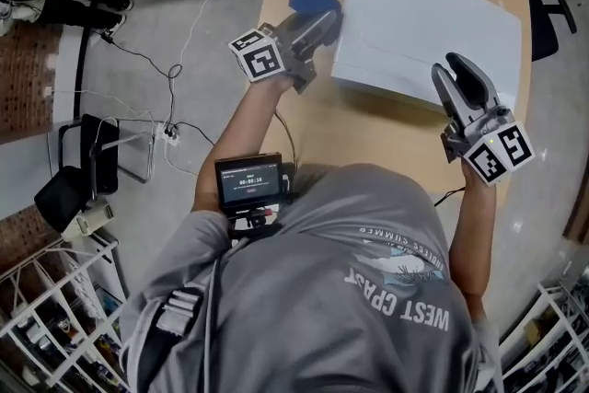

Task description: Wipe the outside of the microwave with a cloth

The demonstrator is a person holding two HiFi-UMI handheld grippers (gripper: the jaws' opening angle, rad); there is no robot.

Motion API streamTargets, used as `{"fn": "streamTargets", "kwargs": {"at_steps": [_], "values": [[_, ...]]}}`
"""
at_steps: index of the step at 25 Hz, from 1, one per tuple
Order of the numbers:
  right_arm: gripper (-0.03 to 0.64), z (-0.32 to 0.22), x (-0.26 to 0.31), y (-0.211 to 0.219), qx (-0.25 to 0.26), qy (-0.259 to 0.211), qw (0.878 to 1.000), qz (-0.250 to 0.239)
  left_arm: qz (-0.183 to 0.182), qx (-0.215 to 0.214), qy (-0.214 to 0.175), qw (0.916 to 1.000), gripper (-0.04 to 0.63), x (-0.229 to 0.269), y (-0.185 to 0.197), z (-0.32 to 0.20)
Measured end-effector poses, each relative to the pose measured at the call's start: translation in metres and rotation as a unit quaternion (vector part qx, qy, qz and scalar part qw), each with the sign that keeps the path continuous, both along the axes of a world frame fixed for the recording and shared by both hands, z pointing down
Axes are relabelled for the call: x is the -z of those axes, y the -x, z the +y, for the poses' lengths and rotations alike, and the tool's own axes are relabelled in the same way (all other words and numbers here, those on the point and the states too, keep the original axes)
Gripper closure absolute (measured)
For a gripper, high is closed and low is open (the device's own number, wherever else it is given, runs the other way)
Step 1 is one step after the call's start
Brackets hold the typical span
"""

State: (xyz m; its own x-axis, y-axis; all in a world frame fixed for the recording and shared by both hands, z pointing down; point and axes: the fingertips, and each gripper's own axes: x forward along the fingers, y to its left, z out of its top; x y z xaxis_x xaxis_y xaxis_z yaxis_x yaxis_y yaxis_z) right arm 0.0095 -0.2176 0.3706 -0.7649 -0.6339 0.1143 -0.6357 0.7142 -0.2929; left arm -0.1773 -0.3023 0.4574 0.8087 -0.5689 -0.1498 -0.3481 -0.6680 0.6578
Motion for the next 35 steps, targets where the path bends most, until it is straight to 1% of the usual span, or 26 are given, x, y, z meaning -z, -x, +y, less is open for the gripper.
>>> {"fn": "streamTargets", "kwargs": {"at_steps": [5,7,10,12,14,16,18,20,21,22,25,28,31,32,35], "values": [[0.476,0.001,0.019,0.028,0.046,-0.031,0.998,0.012,-0.001,-0.003,-0.042,0.9991,0.533,0.049,0.001,0.022],[0.476,-0.001,0.025,0.042,0.068,-0.043,0.997,0.019,0.005,-0.016,-0.061,0.998,0.532,0.071,-0.006,0.032],[0.476,0.001,0.041,0.068,0.1,-0.067,0.992,0.034,0.022,-0.05,-0.092,0.9943,0.532,0.107,-0.019,0.053],[0.462,0.002,0.05,0.088,0.119,-0.084,0.988,0.047,0.039,-0.078,-0.107,0.9904,0.532,0.127,-0.026,0.066],[0.432,0.006,0.054,0.109,0.144,-0.096,0.983,0.058,0.058,-0.106,-0.116,0.9859,0.532,0.14,-0.033,0.078],[0.402,0.017,0.059,0.126,0.172,-0.106,0.977,0.064,0.082,-0.138,-0.121,0.9796,0.532,0.152,-0.041,0.094],[0.39,0.027,0.062,0.138,0.195,-0.117,0.971,0.073,0.109,-0.169,-0.121,0.9721,0.532,0.164,-0.048,0.105],[0.391,0.032,0.064,0.143,0.203,-0.129,0.967,0.083,0.133,-0.186,-0.118,0.9662,0.532,0.171,-0.051,0.109],[0.404,0.034,0.064,0.143,0.204,-0.136,0.965,0.091,0.14,-0.194,-0.116,0.964,0.532,0.173,-0.052,0.112],[0.469,0.037,0.062,0.142,0.205,-0.142,0.963,0.101,0.142,-0.201,-0.116,0.9623,0.532,0.174,-0.055,0.115],[0.506,0.045,0.057,0.134,0.204,-0.142,0.961,0.118,0.131,-0.22,-0.118,0.9595,0.531,0.17,-0.063,0.125],[0.515,0.051,0.052,0.126,0.199,-0.142,0.961,0.131,0.104,-0.237,-0.129,0.9572,0.531,0.164,-0.071,0.133],[0.529,0.057,0.046,0.114,0.194,-0.136,0.963,0.131,0.062,-0.245,-0.143,0.957,0.531,0.158,-0.08,0.139],[0.558,0.058,0.044,0.109,0.19,-0.133,0.964,0.127,0.046,-0.244,-0.145,0.9578,0.523,0.155,-0.082,0.139],[0.566,0.059,0.043,0.089,0.171,-0.12,0.971,0.116,-0.008,-0.242,-0.154,0.9581,0.517,0.143,-0.088,0.141]]}}
